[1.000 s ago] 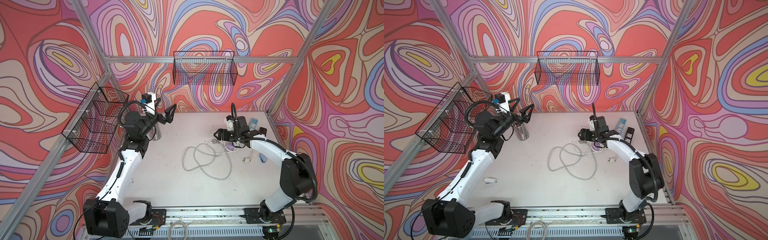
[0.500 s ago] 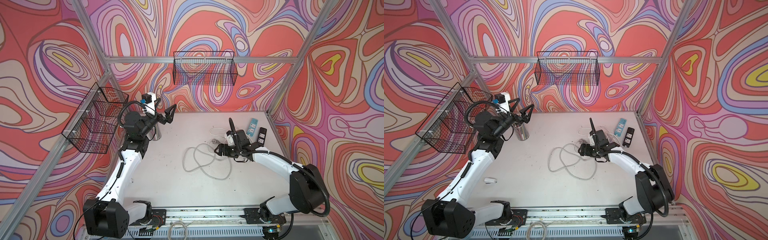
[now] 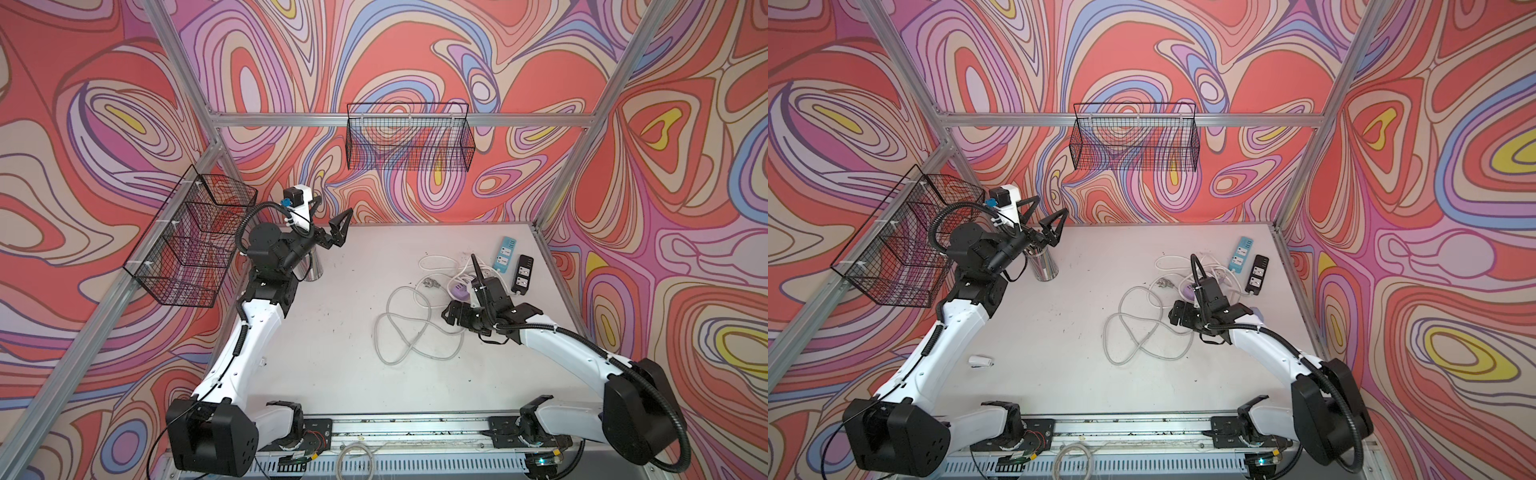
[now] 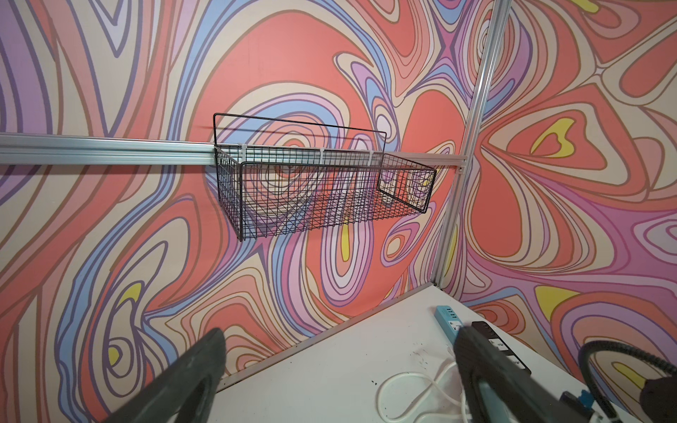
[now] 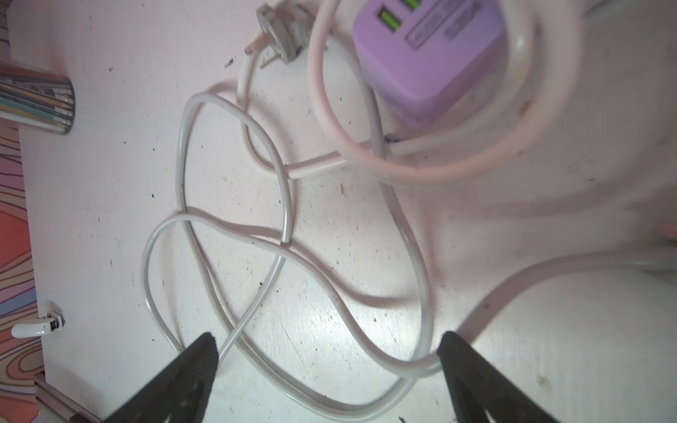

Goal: Unwrap the cord wrapped around the power strip
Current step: Adjust the power cord at the center of the board.

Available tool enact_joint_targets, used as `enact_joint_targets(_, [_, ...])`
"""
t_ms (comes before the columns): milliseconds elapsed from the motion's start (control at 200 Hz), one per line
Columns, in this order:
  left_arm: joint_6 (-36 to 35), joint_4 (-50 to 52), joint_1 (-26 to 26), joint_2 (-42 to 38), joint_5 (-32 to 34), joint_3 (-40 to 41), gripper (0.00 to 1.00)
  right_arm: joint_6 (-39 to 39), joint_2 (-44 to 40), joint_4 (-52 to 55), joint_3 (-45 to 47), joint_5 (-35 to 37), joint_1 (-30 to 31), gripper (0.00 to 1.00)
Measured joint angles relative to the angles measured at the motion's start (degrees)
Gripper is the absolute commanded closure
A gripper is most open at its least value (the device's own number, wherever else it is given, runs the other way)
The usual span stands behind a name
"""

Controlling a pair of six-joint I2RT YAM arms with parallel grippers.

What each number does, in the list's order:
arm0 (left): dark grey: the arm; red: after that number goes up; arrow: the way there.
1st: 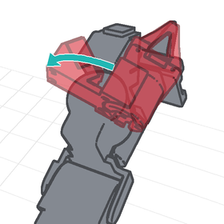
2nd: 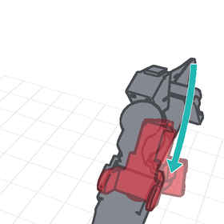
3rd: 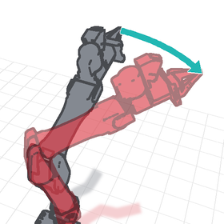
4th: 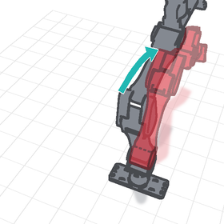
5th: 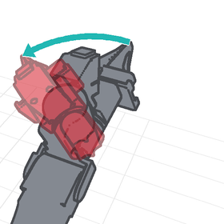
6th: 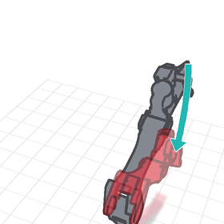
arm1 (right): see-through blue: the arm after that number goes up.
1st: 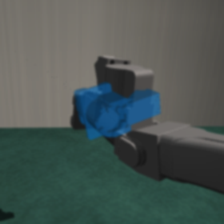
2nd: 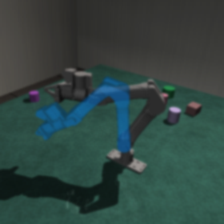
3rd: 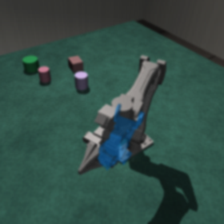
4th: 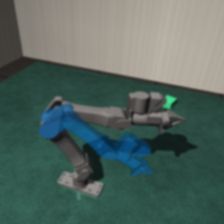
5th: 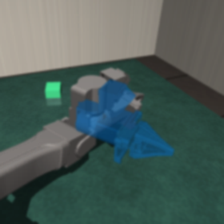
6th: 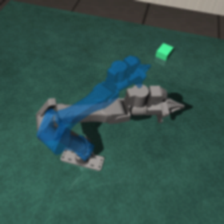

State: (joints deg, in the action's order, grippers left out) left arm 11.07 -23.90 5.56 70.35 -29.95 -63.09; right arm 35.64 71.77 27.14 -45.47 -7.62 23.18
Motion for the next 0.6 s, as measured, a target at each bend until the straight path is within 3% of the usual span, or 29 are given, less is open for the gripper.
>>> enact_joint_targets(100, [0.0,0.0,0.0,0.0,0.0,0.0,0.00,-1.2,-2.3,1.3,-5.5,1.1,-3.6,0.02])
enact_joint_targets(310, [0.1,0.0,0.2,0.1,-0.4,0.0,0.00,-2.1,-1.7,-1.9,-7.6,-2.5,-20.6,0.03])
enact_joint_targets(601, [-4.7,5.2,7.8,2.5,-0.2,-1.1,0.00,0.4,9.5,-12.6,-5.1,-10.1,-22.4,0.14])
